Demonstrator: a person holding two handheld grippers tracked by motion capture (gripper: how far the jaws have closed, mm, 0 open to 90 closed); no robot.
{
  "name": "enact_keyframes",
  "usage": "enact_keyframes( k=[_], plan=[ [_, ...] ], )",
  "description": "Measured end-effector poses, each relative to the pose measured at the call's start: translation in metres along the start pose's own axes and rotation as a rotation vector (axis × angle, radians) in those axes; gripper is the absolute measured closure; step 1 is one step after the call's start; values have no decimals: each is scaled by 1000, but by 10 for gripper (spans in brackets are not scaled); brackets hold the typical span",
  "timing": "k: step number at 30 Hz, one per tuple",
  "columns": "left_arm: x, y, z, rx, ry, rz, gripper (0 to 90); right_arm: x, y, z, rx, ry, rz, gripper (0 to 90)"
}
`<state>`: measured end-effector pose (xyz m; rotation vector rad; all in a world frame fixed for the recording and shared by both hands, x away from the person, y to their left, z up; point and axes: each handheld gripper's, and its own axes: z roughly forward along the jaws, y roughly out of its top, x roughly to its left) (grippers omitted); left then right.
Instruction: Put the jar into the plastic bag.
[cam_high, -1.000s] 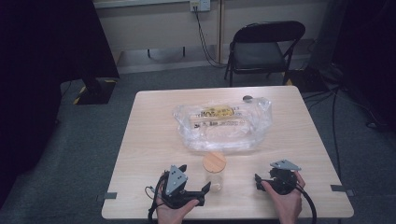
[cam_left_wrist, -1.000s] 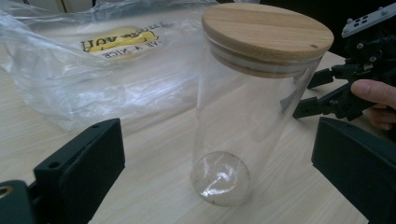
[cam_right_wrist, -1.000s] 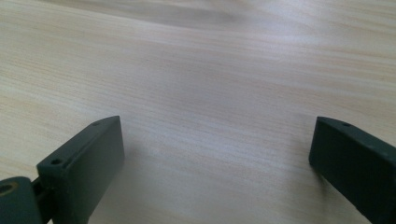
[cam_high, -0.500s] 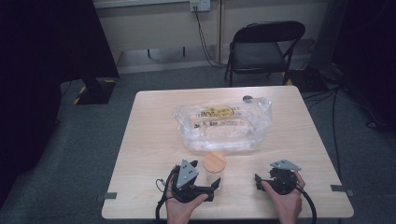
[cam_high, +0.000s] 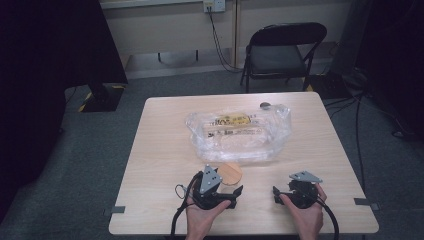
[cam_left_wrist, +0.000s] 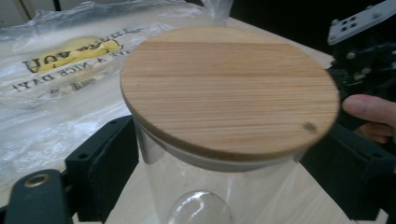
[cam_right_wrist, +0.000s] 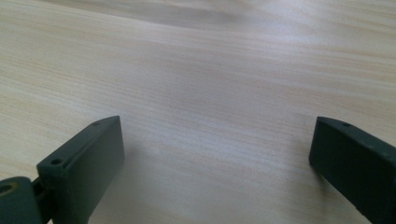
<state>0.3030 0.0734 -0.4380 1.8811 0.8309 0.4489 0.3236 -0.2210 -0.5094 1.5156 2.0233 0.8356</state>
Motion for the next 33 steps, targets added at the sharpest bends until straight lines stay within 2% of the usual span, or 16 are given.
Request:
enact_keyframes(
  k=[2,3,6,10,18,26,33],
  plan=[
    [1,-1,3,11,15,2,134,0,0,0,1,0,1,26],
    [2,-1,4,8,12,-8,135,0,0,0,1,0,1,26],
    [2,-1,6,9,-2,-2,178,0,0,0,0,0,0,26],
    [2,-1,9,19,-10,22,240,0,0,0,1,0,1,26],
    [1,0,8,23,-10,41,251,0,0,0,1,0,1,26],
    [2,-2,7,5,-6,30,252,0,0,0,1,-1,-1,26],
    [7,-2,5,-2,1,3,252,0,0,0,0,0,-2,26]
  ],
)
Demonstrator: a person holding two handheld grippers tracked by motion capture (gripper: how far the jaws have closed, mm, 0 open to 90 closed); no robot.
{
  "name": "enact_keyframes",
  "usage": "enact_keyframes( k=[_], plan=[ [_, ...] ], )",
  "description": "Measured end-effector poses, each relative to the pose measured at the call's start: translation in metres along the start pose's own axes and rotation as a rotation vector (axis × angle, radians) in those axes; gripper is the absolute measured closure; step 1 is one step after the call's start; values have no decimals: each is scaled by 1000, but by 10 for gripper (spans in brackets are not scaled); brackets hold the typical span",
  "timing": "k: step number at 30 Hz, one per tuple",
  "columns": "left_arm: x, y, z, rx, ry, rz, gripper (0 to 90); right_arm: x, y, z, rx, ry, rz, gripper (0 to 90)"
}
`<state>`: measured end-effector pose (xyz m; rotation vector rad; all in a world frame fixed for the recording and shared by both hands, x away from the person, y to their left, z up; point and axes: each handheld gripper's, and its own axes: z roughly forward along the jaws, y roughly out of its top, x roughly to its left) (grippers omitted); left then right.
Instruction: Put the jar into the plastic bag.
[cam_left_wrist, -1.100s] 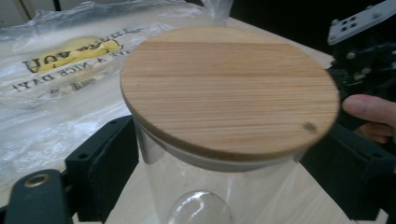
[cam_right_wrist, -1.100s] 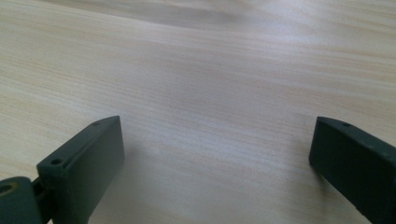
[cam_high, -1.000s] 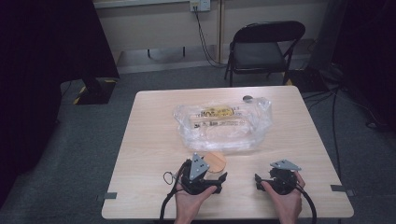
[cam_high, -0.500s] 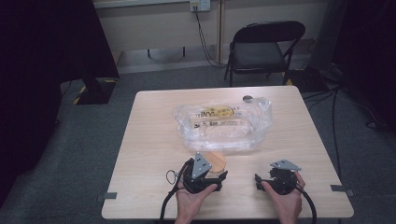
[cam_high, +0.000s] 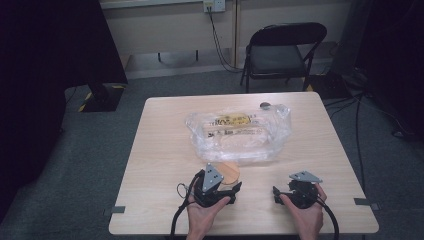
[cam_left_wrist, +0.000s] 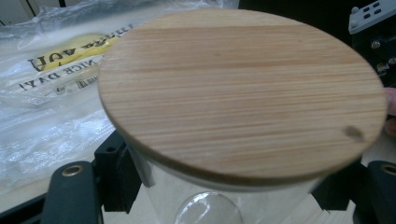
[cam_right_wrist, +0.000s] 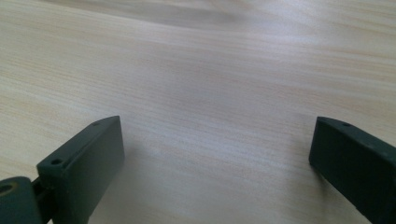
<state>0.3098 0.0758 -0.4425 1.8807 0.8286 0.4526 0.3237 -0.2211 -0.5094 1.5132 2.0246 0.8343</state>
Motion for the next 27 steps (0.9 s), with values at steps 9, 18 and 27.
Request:
enact_keyframes(
  k=[9,18,27],
  plan=[
    [6,3,-8,-26,6,-26,252,0,0,0,1,-1,1,26],
    [15,13,-15,-42,24,-29,252,0,0,0,0,0,0,26],
    [17,26,-17,-59,19,-25,252,0,0,0,1,0,1,26]
  ],
)
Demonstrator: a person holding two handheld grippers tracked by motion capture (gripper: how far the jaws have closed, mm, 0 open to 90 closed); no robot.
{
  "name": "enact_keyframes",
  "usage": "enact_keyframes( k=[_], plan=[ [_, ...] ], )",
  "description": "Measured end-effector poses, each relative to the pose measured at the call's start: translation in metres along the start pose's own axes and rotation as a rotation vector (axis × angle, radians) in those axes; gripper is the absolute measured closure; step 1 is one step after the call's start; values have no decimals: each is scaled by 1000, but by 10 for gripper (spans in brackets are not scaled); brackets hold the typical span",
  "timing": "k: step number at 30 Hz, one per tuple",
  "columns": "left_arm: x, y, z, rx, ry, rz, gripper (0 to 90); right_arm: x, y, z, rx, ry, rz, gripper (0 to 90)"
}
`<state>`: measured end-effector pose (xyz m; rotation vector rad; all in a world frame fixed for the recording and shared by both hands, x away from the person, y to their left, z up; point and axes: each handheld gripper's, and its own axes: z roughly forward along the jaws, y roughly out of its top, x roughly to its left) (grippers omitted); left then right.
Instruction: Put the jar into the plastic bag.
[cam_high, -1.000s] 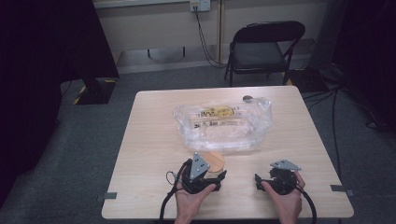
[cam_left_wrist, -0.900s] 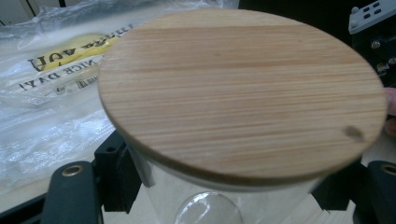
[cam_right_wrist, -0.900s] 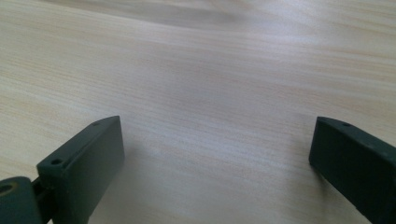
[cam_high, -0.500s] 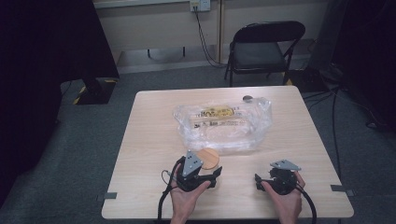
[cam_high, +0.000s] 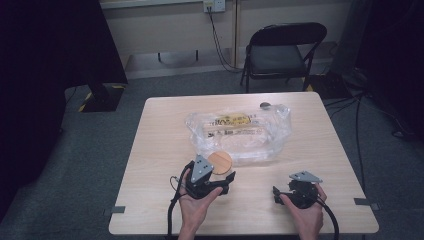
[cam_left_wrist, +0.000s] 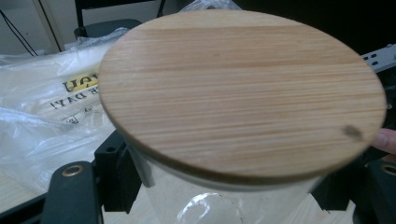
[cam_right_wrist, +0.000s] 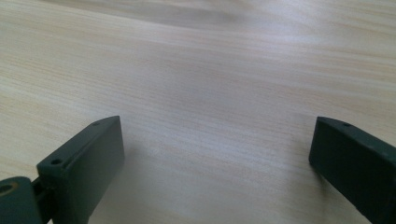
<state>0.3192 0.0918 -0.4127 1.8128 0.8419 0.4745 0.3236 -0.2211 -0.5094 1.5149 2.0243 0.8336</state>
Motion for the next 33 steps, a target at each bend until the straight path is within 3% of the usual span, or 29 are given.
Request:
enact_keyframes(
  k=[19,33],
  plan=[
    [7,29,1,-42,24,11,252,0,0,0,0,0,0,26],
    [22,53,5,-68,46,8,253,0,0,0,0,0,0,26]
  ],
)
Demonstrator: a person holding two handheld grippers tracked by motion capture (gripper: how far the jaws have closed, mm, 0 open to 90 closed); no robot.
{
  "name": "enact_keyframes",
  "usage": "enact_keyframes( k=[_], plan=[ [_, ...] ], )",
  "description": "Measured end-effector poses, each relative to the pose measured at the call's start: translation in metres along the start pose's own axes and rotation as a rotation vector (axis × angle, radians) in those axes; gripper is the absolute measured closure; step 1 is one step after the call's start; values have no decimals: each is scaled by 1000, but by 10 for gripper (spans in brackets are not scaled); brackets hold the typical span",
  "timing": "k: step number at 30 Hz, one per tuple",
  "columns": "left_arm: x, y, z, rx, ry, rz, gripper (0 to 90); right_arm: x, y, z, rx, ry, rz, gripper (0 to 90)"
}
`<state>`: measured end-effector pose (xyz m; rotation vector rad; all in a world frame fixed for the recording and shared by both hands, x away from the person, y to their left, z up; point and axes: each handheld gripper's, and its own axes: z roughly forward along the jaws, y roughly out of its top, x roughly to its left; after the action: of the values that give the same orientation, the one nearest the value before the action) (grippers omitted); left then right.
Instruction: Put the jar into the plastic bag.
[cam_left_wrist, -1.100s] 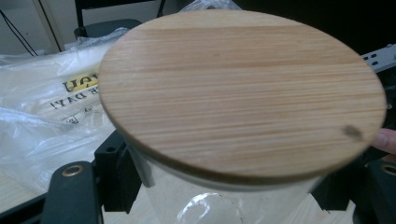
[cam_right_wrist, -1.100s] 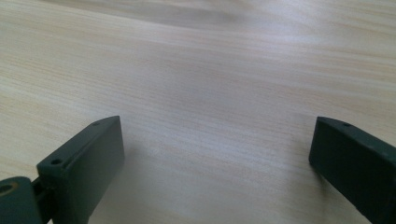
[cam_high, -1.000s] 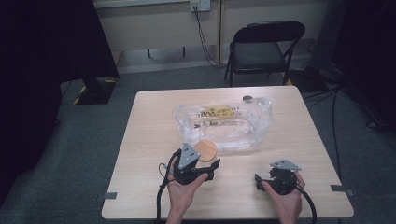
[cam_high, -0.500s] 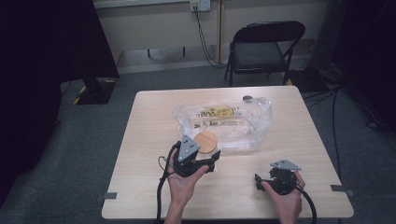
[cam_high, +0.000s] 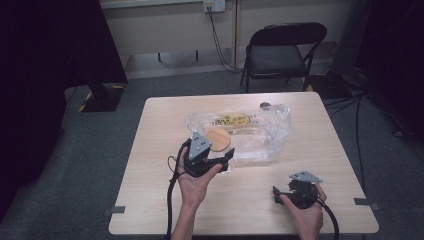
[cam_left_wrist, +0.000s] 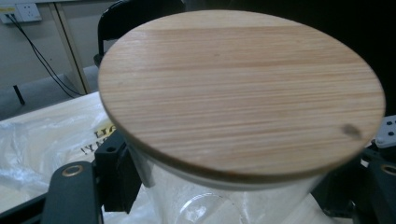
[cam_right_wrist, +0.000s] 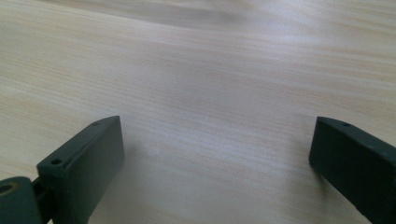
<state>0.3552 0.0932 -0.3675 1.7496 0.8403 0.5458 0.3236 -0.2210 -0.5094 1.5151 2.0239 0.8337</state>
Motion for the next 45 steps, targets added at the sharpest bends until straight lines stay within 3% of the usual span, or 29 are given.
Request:
enact_keyframes(
  k=[6,25,33,45],
  plan=[
    [8,14,7,-2,-6,4,252,0,0,0,0,0,0,26],
    [25,51,40,-10,33,-1,252,0,0,0,0,0,0,26],
    [35,54,63,3,63,3,253,0,0,0,0,0,-2,26],
    [53,39,99,56,90,-25,253,0,0,0,-1,0,-2,26]
  ],
)
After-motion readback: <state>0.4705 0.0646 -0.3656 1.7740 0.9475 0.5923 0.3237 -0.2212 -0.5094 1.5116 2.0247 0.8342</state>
